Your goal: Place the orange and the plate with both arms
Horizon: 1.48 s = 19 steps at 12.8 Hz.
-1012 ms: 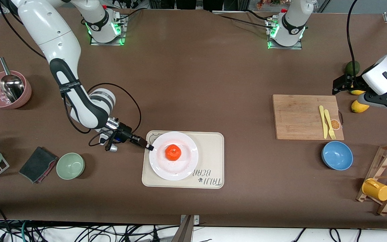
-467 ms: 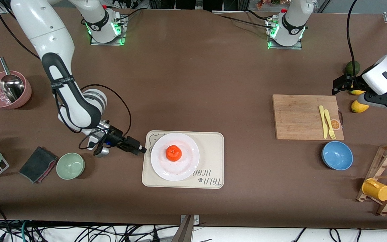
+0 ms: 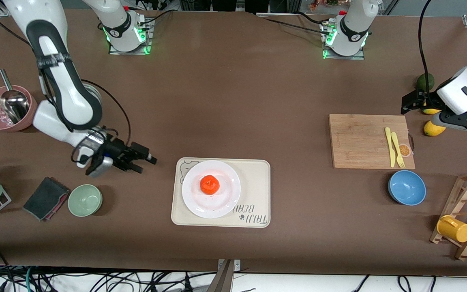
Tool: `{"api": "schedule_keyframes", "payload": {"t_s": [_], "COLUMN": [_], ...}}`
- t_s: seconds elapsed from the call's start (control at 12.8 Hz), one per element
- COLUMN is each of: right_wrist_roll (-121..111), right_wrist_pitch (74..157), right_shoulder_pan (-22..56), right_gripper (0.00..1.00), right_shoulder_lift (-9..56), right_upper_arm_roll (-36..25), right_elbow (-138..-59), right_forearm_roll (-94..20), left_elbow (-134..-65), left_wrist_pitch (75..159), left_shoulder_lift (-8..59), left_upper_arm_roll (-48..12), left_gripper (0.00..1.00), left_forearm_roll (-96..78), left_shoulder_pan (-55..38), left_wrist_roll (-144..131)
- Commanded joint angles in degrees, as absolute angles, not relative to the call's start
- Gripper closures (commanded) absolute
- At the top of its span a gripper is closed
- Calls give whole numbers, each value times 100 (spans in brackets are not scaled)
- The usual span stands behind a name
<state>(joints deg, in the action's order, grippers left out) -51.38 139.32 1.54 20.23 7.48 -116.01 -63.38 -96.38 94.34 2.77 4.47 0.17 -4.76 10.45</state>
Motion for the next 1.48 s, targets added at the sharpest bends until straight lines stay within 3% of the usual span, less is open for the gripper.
{"api": "schedule_keyframes", "payload": {"t_s": [0.0,0.16,0.47,0.78,1.01,1.4], "right_wrist_roll": [-5089,-4958,-3678,-2359,-1558,-905], "right_wrist_pitch": [13065,12054,10752,9442,8931,8815], "right_shoulder_pan": [114,114,114,105,105,114], "right_gripper": [0,0,0,0,0,0], "right_shoulder_lift": [847,389,-403,-440,-396,-343], "right_upper_arm_roll": [109,-577,-826,-774,-537,-149], "right_elbow": [-12506,-12411,-11613,-10181,-9407,-9149], "right_forearm_roll": [-5147,-3830,-1604,-793,-467,-149], "left_elbow": [-9562,-9562,-9562,-9562,-9562,-9562], "left_wrist_pitch": [9404,9404,9404,9404,9404,9404], "left_shoulder_lift": [299,299,308,308,316,316], "left_upper_arm_roll": [457,457,457,457,457,457], "left_gripper": [0,0,0,0,0,0], "left_forearm_roll": [70,62,62,62,62,62], "left_shoulder_pan": [-475,-475,-475,-492,-483,-483], "left_wrist_roll": [1160,1160,1160,1160,1160,1160]}}
